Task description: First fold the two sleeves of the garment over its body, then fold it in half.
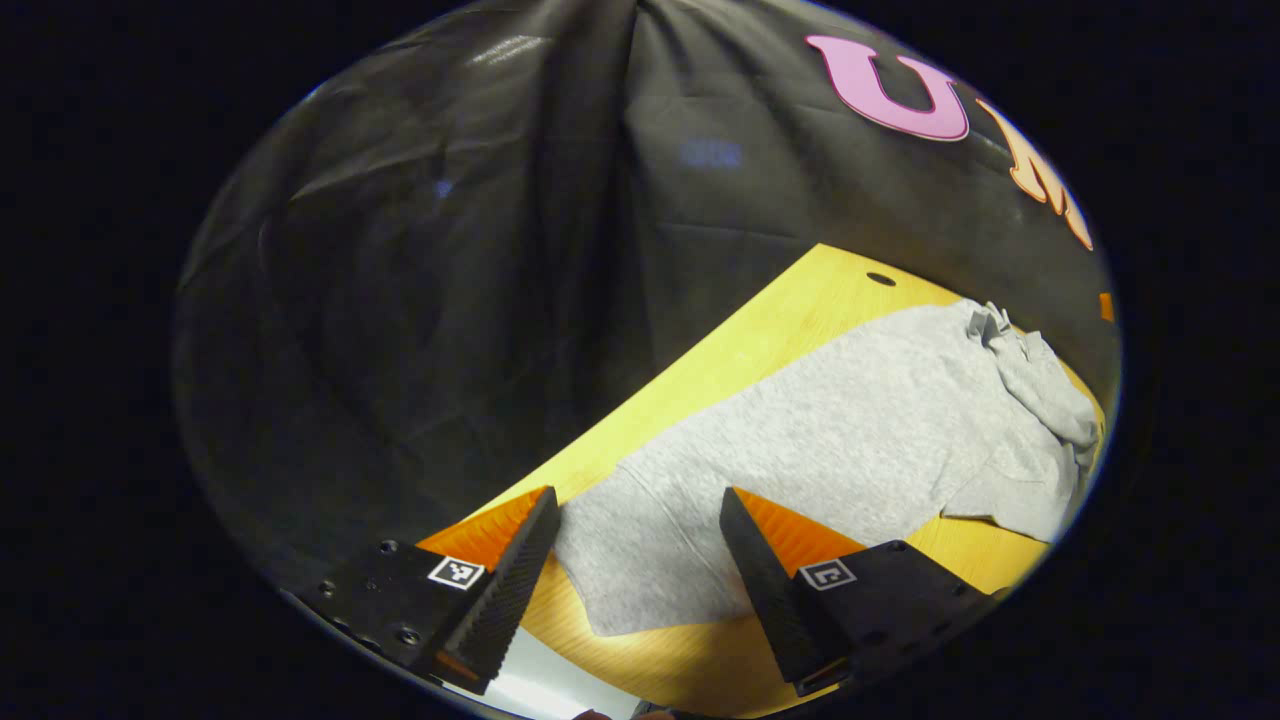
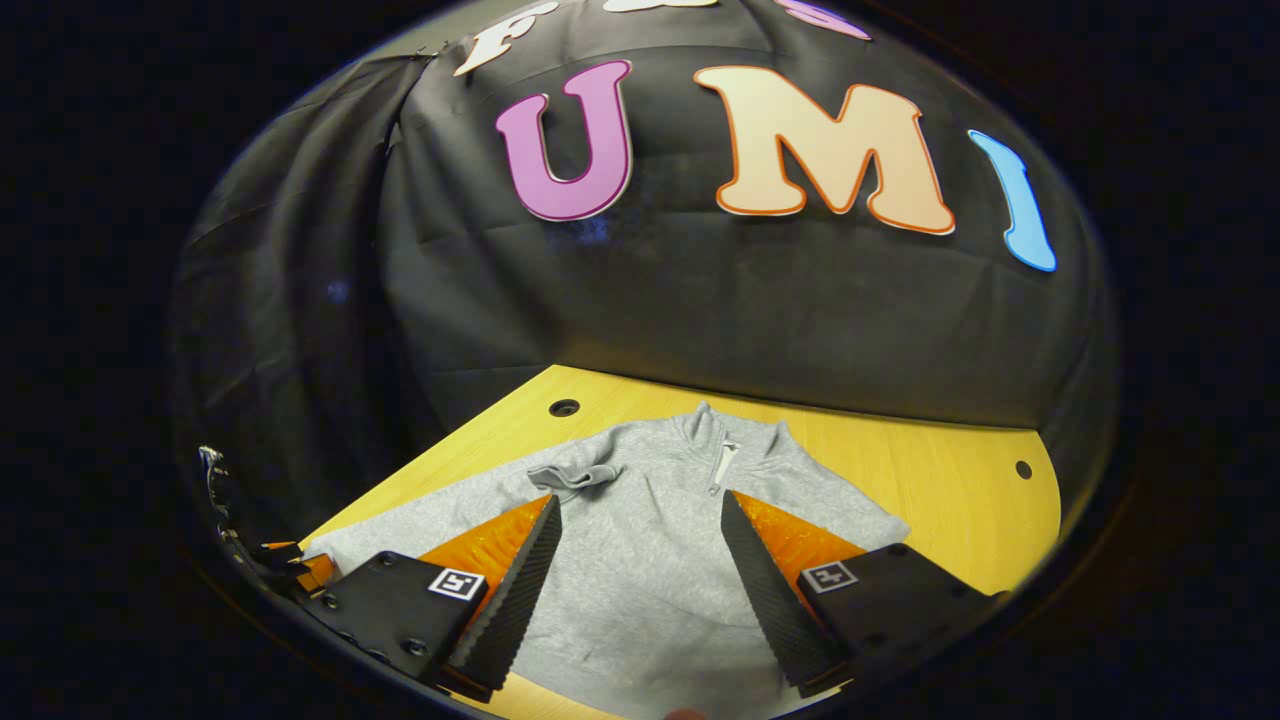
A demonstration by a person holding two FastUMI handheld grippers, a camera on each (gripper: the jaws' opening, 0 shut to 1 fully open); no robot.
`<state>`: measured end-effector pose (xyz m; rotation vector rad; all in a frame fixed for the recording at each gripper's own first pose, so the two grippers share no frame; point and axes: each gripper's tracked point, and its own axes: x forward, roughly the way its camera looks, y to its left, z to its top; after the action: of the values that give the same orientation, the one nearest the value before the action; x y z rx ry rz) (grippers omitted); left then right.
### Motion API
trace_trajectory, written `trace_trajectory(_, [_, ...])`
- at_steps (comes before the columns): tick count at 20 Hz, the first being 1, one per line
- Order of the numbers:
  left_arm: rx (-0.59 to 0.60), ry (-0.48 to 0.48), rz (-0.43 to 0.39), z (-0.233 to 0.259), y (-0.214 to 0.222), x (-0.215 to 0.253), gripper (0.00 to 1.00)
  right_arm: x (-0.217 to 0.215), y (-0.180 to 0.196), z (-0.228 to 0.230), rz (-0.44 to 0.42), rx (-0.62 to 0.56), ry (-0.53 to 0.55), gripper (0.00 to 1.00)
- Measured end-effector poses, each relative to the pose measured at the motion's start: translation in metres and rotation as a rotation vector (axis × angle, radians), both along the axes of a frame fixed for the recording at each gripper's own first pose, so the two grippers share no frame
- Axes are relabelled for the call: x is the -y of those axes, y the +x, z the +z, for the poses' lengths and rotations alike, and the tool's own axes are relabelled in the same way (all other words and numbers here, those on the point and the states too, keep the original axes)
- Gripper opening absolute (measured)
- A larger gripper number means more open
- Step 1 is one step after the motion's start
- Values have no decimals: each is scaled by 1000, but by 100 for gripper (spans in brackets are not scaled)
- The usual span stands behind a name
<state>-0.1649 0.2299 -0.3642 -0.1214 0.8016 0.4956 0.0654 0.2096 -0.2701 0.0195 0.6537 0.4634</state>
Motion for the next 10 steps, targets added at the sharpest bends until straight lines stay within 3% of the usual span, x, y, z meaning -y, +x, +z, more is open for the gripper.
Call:
trace_trajectory(2, [-12, -5, -18, -3, 3, 9, 87, 14, -5, 6, -19, 4, 9, 99])
trace_trajectory(7, [-64, 22, -46, -6, 16, 26, 6, 57, -23, 15, -51, 20, 23, 99])
trace_trajectory(10, [-78, -23, 5, -1, 21, 27, 0, 91, -34, 16, -76, 30, 14, 97])
